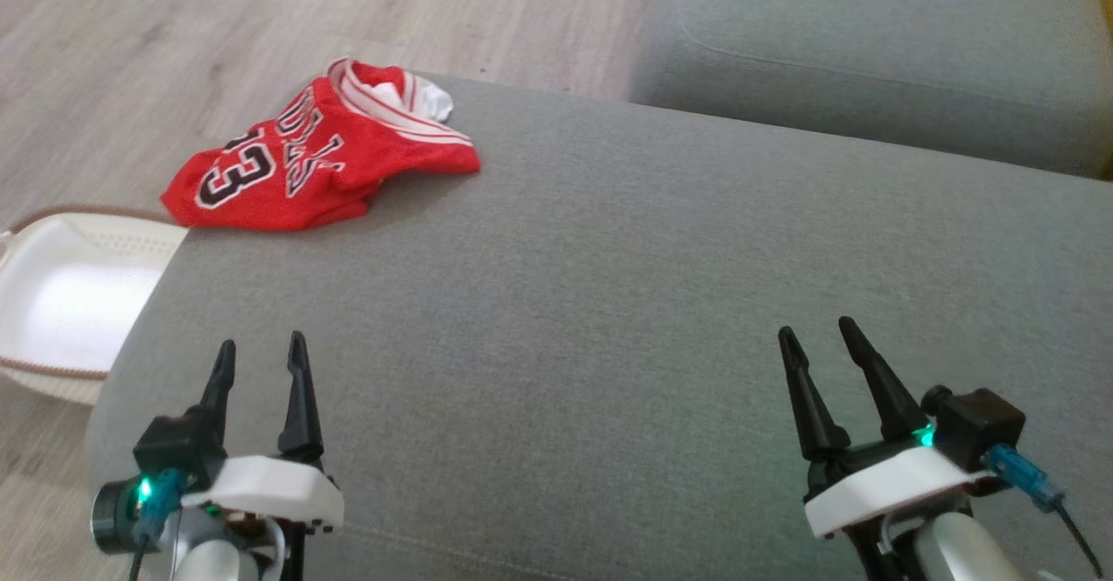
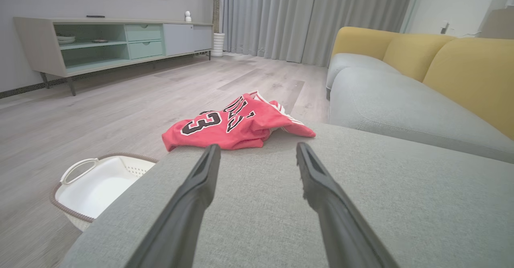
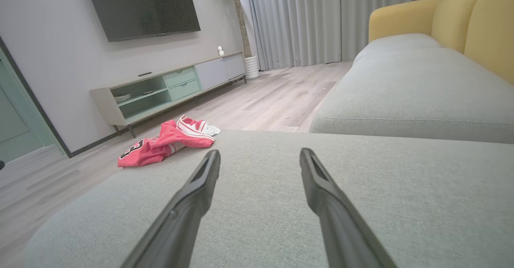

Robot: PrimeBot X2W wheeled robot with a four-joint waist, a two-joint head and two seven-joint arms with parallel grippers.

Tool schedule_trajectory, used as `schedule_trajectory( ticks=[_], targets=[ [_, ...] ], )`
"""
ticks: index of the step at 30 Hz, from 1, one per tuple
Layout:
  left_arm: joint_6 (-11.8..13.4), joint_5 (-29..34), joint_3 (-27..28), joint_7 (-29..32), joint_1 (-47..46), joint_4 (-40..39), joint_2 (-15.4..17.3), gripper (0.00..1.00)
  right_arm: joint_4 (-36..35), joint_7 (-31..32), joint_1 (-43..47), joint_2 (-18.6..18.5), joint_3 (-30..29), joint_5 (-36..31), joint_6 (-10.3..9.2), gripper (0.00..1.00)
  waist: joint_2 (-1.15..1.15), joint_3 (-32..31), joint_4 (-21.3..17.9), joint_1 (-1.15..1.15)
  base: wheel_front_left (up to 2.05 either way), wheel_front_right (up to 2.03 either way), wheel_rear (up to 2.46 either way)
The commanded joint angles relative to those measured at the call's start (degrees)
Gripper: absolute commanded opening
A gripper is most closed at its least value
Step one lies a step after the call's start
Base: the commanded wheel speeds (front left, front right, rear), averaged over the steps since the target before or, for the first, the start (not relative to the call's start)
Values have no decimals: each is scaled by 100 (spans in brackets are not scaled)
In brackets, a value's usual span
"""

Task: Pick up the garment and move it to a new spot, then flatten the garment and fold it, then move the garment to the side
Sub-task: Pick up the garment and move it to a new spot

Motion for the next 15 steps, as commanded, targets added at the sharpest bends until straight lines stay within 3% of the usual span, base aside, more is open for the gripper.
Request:
schedule_trajectory(
  ticks=[1, 9, 12, 15],
  targets=[
    [24, 41, 180, -70, -291, -160, 49, 100, -140, -75, -204, -27, 111, 31, -4, 100, 0, 2, 101, 0, 0, 0, 0],
    [9, 75, 205, -35, -449, -149, 160, 100, -105, -116, -275, -31, 209, 56, -4, 100, 0, 61, 55, 0, 0, 0, 0],
    [-78, -18, 213, 294, -877, -248, 249, 100, -203, -128, -310, -28, 185, 126, -4, 100, 0, 192, -45, 0, 0, 0, 0],
    [-181, -37, 212, 994, -1546, -296, 487, 100, -404, -111, -408, -75, 244, 173, -4, 100, 0, 386, -212, 0, 0, 0, 0]
  ],
)
